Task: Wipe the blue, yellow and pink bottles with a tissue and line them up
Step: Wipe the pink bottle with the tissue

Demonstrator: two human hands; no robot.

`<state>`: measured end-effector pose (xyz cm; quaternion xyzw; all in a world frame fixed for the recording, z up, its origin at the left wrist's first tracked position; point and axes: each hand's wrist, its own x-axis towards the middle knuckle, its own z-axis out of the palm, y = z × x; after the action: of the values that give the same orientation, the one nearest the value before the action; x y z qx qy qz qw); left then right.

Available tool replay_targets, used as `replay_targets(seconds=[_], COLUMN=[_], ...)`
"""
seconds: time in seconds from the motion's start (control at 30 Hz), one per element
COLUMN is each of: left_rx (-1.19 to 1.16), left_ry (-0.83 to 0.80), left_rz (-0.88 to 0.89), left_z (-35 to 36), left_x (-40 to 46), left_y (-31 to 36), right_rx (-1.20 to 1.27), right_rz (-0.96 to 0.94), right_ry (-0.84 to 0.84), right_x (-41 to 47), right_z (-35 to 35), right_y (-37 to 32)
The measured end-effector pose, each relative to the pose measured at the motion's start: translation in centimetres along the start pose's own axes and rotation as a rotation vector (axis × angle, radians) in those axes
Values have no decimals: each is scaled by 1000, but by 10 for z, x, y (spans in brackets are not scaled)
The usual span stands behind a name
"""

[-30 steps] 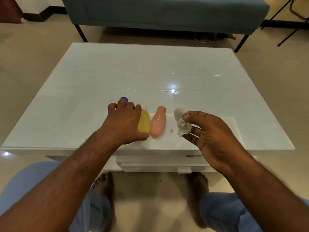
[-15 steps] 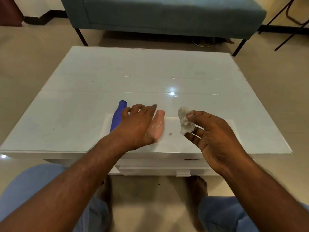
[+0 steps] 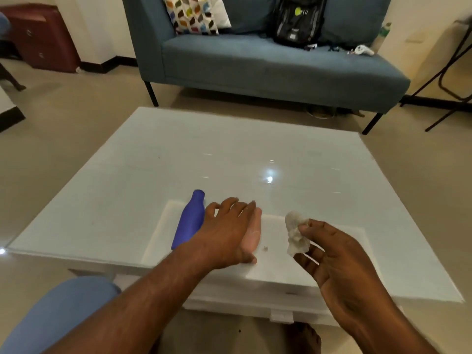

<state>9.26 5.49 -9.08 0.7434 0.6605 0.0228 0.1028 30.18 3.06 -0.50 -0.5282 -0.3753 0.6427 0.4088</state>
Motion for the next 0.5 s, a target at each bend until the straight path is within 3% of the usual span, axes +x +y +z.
replay_targets(seconds=[0.13, 0.5], left_rx=[-55, -40], left_ry=[-54, -19], left_rz=[-3, 12], left_z=[-2, -7], left_x=[-1, 0], left_y=[-7, -3], right_rx=[19, 14], right_rz=[8, 43], right_ry=[13, 18], right_x=[1, 1], right_z=[3, 2], right_y=[-2, -6])
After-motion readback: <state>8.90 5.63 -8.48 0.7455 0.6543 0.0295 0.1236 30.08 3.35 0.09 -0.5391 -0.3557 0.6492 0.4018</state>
